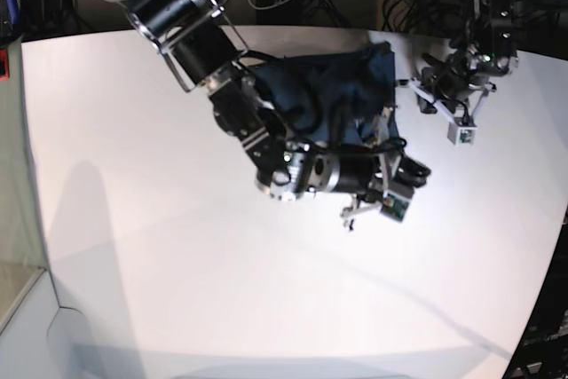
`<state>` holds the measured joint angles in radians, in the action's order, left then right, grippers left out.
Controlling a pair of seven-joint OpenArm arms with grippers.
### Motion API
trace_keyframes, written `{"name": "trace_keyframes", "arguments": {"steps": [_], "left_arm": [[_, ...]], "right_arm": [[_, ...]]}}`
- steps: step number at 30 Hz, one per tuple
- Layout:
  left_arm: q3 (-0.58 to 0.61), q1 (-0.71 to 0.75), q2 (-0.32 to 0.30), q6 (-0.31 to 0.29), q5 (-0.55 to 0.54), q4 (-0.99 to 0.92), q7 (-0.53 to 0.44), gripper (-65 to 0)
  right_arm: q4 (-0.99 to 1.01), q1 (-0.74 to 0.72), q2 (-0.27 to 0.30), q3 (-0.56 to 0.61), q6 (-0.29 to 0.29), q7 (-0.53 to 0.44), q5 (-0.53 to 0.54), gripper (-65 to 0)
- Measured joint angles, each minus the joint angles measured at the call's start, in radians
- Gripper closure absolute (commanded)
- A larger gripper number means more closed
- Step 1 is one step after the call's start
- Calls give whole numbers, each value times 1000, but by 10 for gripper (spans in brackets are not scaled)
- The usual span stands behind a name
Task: Layout the t-shirt on the table in an organized manner, then fold the t-shirt properly
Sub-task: 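Press the folded layer down with the right gripper and withdraw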
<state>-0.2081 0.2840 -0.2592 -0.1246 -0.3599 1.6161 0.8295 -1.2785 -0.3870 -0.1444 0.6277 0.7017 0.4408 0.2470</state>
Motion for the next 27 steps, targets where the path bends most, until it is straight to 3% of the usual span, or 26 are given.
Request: {"name": "trace_keyframes", "arguments": {"steps": [6, 10, 15, 27], "left_arm": [[-4, 35, -36, 5, 16, 62, 61, 0], [-44, 51, -29, 6, 13, 60, 61, 0], [-46, 40, -32, 5, 11, 40, 60, 0], [-45, 35, -35, 5, 14, 40, 55, 0]], "right_arm": [[-77, 59, -2, -94, 0, 31, -19, -62], [-217, 136, 86, -102, -3, 88, -42, -62], [-233, 221, 148, -107, -3, 125, -94, -62], [-47, 209, 97, -100, -3, 103, -157, -60]]}}
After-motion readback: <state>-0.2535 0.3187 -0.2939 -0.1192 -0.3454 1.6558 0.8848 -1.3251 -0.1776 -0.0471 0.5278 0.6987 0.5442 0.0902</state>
